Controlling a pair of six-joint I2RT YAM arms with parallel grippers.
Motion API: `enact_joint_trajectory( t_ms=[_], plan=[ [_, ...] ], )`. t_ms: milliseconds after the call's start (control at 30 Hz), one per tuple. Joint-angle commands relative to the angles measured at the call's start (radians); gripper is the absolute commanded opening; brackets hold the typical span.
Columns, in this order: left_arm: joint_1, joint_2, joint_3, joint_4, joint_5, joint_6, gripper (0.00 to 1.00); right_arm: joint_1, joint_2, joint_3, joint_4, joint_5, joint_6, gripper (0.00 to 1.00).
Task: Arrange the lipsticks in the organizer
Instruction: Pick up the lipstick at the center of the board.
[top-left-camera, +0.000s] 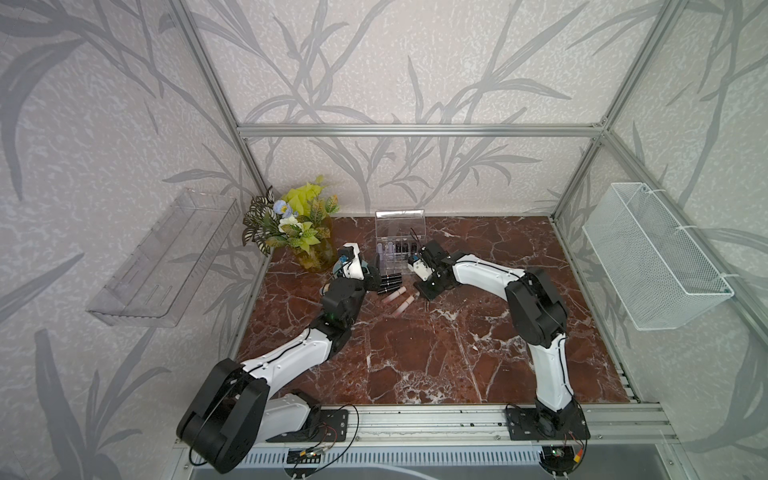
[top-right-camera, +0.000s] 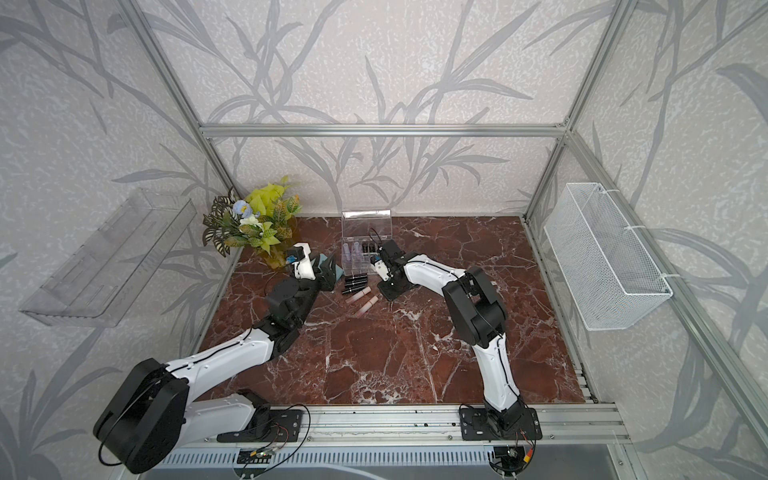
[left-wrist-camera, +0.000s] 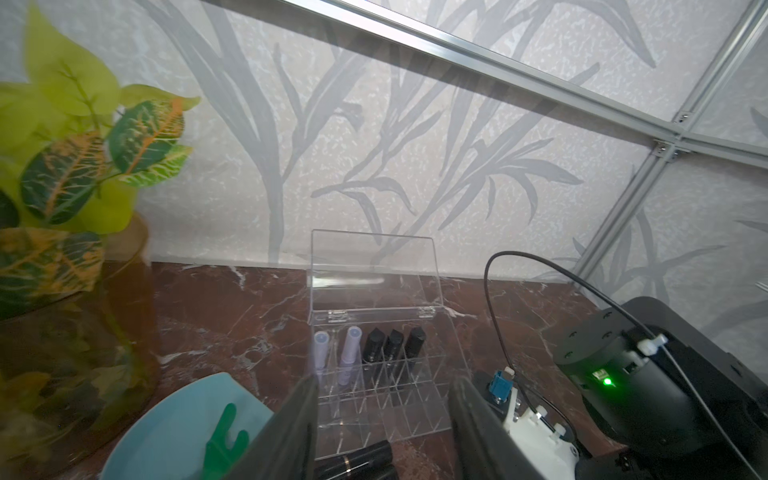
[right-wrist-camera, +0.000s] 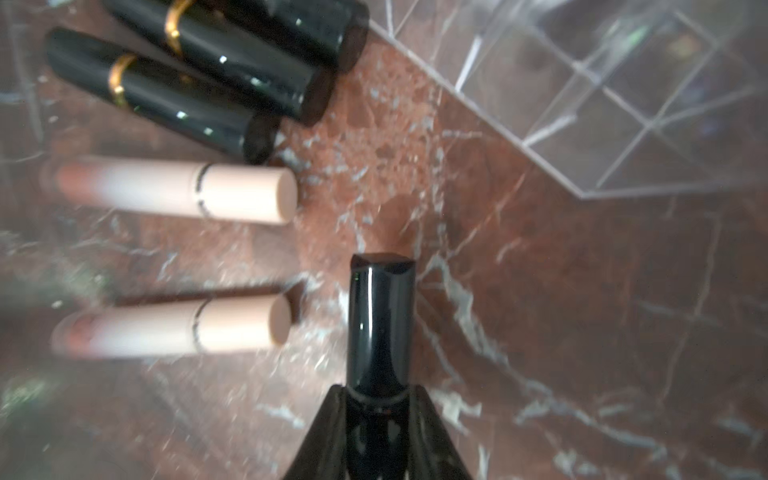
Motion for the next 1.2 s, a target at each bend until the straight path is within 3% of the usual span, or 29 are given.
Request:
enact_joint_trajectory(
  t_ms=[0, 200, 300, 367, 433, 500, 667, 833, 1033, 1167],
  plan=[
    [0.02, 0.026, 0.126, -0.136, 0.247, -0.05, 0.63, -0.033, -0.167, -0.119, 0.115, -0.068, 0.067, 0.2],
    [0.081, 0.11, 0.248, -0.213, 0.695, -0.167, 0.76, -0.072, -0.405, -0.282, 0.197, -0.219, 0.125, 0.21],
    [0.104, 0.181, 0.296, -0.173, 1.001, -0.247, 0.81, -0.09, -0.479, -0.338, 0.268, -0.354, 0.165, 0.23],
    [0.103, 0.207, 0.294, -0.068, 1.126, -0.332, 0.81, -0.097, -0.514, -0.351, 0.283, -0.406, 0.175, 0.23],
    [0.101, 0.204, 0.289, -0.026, 1.159, -0.367, 0.82, -0.101, -0.545, -0.36, 0.292, -0.448, 0.181, 0.24],
    [0.101, 0.196, 0.307, -0.118, 1.162, -0.312, 0.81, -0.105, -0.578, -0.376, 0.314, -0.49, 0.195, 0.25],
    [0.088, 0.21, 0.312, -0.148, 1.213, -0.278, 0.68, -0.11, -0.619, -0.395, 0.359, -0.567, 0.225, 0.26],
    [0.065, 0.243, 0.36, -0.332, 1.165, -0.151, 0.64, -0.112, -0.628, -0.407, 0.393, -0.607, 0.247, 0.26],
    [0.06, 0.27, 0.362, -0.303, 1.169, -0.165, 0.64, -0.112, -0.622, -0.408, 0.409, -0.63, 0.257, 0.26],
    [0.057, 0.278, 0.365, -0.306, 1.178, -0.16, 0.59, -0.112, -0.611, -0.407, 0.419, -0.643, 0.262, 0.26]
  ],
)
